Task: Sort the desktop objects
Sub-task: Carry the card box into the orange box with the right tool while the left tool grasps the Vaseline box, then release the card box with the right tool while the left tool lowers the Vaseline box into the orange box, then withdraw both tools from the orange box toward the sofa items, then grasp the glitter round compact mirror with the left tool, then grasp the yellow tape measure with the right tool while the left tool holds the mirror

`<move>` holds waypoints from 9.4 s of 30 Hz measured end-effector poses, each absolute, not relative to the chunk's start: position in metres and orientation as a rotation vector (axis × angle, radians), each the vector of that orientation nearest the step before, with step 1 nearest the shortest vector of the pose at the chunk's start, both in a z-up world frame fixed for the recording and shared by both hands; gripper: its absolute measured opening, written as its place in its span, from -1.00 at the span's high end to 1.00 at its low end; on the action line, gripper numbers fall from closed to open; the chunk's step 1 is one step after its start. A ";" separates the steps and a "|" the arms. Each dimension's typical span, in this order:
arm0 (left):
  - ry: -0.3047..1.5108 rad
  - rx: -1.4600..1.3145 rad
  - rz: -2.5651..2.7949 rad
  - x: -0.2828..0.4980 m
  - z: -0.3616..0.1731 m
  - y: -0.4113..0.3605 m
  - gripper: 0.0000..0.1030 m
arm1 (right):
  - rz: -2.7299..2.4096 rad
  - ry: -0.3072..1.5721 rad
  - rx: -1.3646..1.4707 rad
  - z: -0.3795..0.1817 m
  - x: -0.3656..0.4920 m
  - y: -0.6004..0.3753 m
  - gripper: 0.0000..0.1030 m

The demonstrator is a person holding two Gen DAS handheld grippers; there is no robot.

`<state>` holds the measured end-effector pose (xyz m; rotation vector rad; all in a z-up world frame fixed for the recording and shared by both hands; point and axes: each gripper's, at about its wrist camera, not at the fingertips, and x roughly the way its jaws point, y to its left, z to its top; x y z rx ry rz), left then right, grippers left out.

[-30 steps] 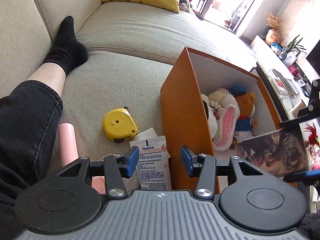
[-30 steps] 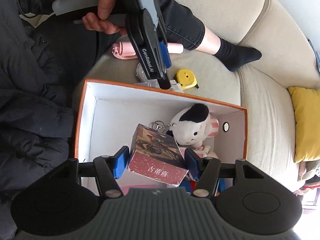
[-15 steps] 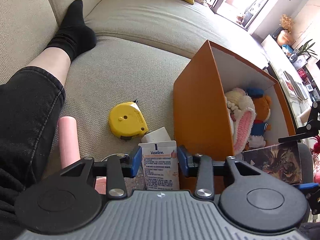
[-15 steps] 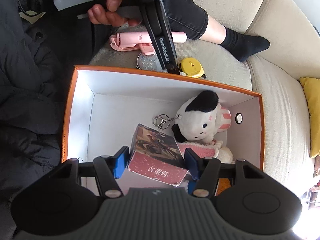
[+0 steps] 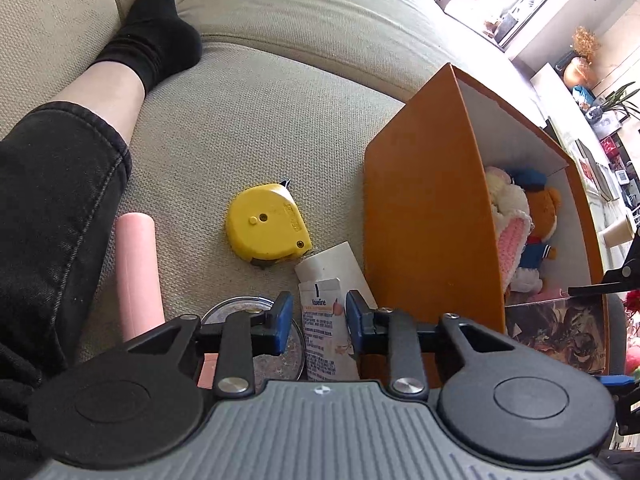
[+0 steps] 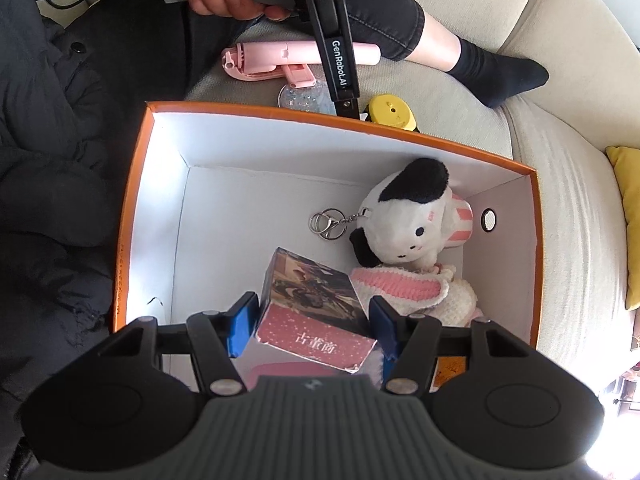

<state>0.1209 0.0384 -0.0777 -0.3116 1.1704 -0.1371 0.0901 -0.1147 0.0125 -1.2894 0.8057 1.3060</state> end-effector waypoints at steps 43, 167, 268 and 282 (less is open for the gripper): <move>0.690 -0.274 -0.287 0.055 0.064 -0.005 0.89 | 1.243 0.930 -1.575 -0.008 0.090 -0.122 -0.25; 0.996 -0.021 -0.166 0.052 -0.052 0.055 0.18 | 1.013 1.102 -0.869 -0.036 0.136 0.063 0.24; 0.930 -0.249 -0.067 0.083 -0.072 0.110 0.71 | 0.891 1.293 -0.909 -0.084 0.181 0.111 -0.05; 0.873 -0.273 -0.029 0.063 -0.059 0.111 0.71 | 0.999 1.087 -0.893 -0.038 0.157 0.085 -0.04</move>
